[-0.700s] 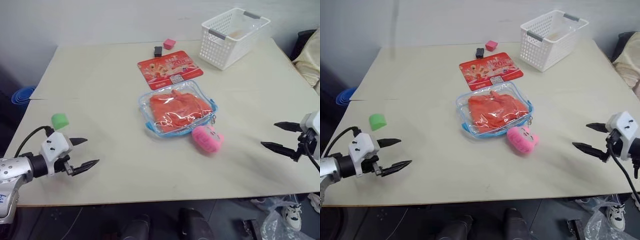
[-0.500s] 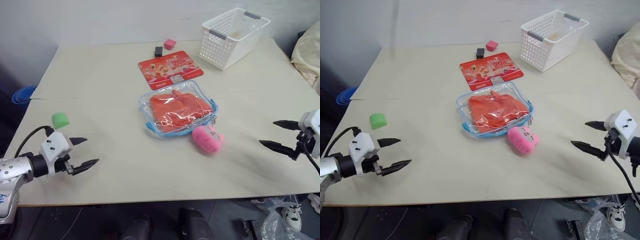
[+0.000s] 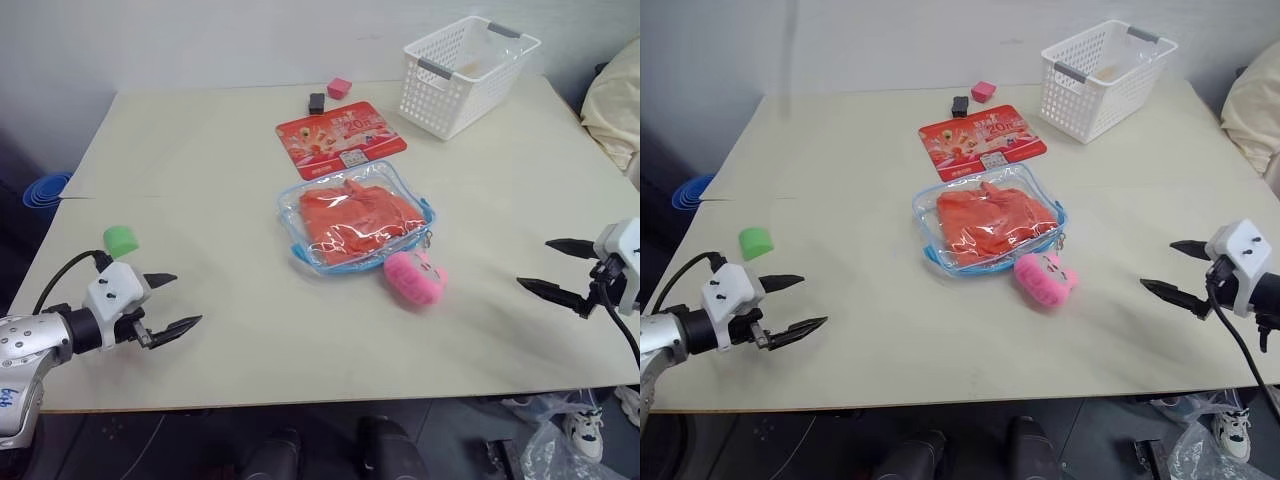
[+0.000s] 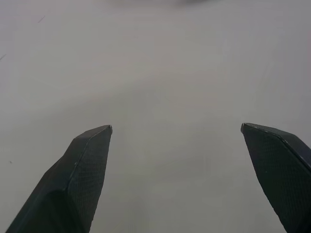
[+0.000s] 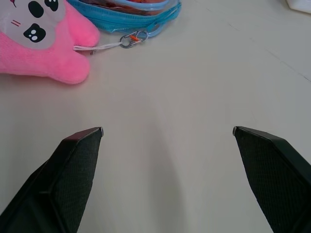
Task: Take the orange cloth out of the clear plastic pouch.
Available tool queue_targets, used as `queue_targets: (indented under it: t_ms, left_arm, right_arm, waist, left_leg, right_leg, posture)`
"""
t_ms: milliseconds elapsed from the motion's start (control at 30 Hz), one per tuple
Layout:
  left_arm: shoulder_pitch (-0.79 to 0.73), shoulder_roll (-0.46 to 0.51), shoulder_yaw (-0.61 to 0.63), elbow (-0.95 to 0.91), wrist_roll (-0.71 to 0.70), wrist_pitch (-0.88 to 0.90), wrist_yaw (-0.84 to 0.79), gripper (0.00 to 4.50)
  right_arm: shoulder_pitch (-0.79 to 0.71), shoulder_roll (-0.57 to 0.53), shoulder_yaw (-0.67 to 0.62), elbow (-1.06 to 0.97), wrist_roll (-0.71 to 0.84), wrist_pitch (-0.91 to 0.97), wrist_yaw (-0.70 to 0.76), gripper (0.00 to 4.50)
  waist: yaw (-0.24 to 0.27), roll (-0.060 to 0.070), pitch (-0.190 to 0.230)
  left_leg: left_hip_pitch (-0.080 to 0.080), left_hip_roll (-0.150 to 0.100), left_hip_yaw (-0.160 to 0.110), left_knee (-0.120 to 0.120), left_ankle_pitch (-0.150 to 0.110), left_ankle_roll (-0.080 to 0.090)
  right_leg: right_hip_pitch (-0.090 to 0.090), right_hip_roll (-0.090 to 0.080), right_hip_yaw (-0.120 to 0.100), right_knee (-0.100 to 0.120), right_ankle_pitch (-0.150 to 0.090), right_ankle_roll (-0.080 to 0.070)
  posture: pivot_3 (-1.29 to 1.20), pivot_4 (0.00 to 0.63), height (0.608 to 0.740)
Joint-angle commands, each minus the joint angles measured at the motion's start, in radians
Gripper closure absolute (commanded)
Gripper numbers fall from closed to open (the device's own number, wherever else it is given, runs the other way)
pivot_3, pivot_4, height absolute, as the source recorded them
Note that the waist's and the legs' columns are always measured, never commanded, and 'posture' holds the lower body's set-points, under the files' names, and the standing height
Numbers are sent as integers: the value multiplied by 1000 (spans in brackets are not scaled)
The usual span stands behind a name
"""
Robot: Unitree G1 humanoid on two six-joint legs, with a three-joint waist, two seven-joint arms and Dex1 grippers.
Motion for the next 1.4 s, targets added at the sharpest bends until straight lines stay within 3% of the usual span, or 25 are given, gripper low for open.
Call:
queue_targets:
  t_ms: [33, 533, 633, 767, 933, 1000, 1133, 1233, 1400]
  left_arm:
    - [-8, 0, 7, -19, -20, 9, -3, 19]
    - [-33, 4, -13, -92, -59, 67, -8, 19]
    - [-160, 26, -121, -164, -115, 151, -55, 19]
    - [-362, 11, -303, -168, -77, 193, -88, 19]
    - [-696, -141, -568, -70, 6, 231, -110, 19]
    - [-802, -211, -675, 10, 110, 220, -77, 19]
    - [-892, -297, -789, 86, 205, 203, -68, 19]
    - [-945, -347, -881, 190, 356, 185, 6, 19]
    - [-973, -412, -924, 280, 465, 120, 59, 19]
  right_arm:
    - [8, 0, -20, -34, 24, 17, 7, 4]
    - [7, 18, -23, -73, 41, 38, -6, 4]
    - [74, 1, -30, -240, 136, 164, 50, 4]
    - [148, 1, -55, -415, 187, 238, 45, 4]
    - [176, 15, -125, -606, 279, 338, -24, 4]
    - [175, 16, -154, -668, 305, 367, -59, 4]
    - [164, 15, -186, -743, 344, 412, -113, 4]
    - [145, 17, -203, -787, 381, 446, -162, 4]
    - [140, 18, -216, -815, 406, 472, -202, 4]
  waist:
    - [0, 0, 0]
    - [0, 0, 0]
    - [5, 0, 0]
    - [9, 0, 0]
    - [12, -1, 0]
    - [9, -2, 1]
    - [2, -4, 2]
    - [6, -4, 2]
    - [7, -6, 4]
  left_leg:
    - [0, 0, 0, 0, 0, 0]
    - [0, 0, 0, 0, 0, 0]
    - [0, 0, -1, 1, 0, 0]
    - [-1, -1, -2, 3, 0, 0]
    - [-4, -2, -2, 7, 0, 1]
    - [-5, -2, -2, 11, 0, 1]
    - [-7, -2, -1, 13, -1, 1]
    - [-9, -2, -2, 16, -1, 1]
    - [-11, -3, -2, 19, -1, 1]
  right_leg:
    - [0, 0, 0, 0, 0, 0]
    - [0, 0, 0, 0, 0, 0]
    - [0, 0, -1, 1, 0, 0]
    - [0, -1, -2, 2, 1, 1]
    - [0, -1, -2, 2, 2, 3]
    - [0, 0, -3, 3, 2, 3]
    - [-2, 0, -2, 5, 2, 3]
    - [-4, 0, -2, 8, 2, 3]
    - [-5, 0, -2, 9, 2, 4]
  posture:
    - [0, 150, 740]
    - [0, 150, 740]
    - [0, 150, 740]
    - [0, 150, 740]
    - [0, 150, 740]
    - [0, 150, 740]
    - [0, 150, 740]
    - [0, 150, 740]
    - [0, 150, 740]
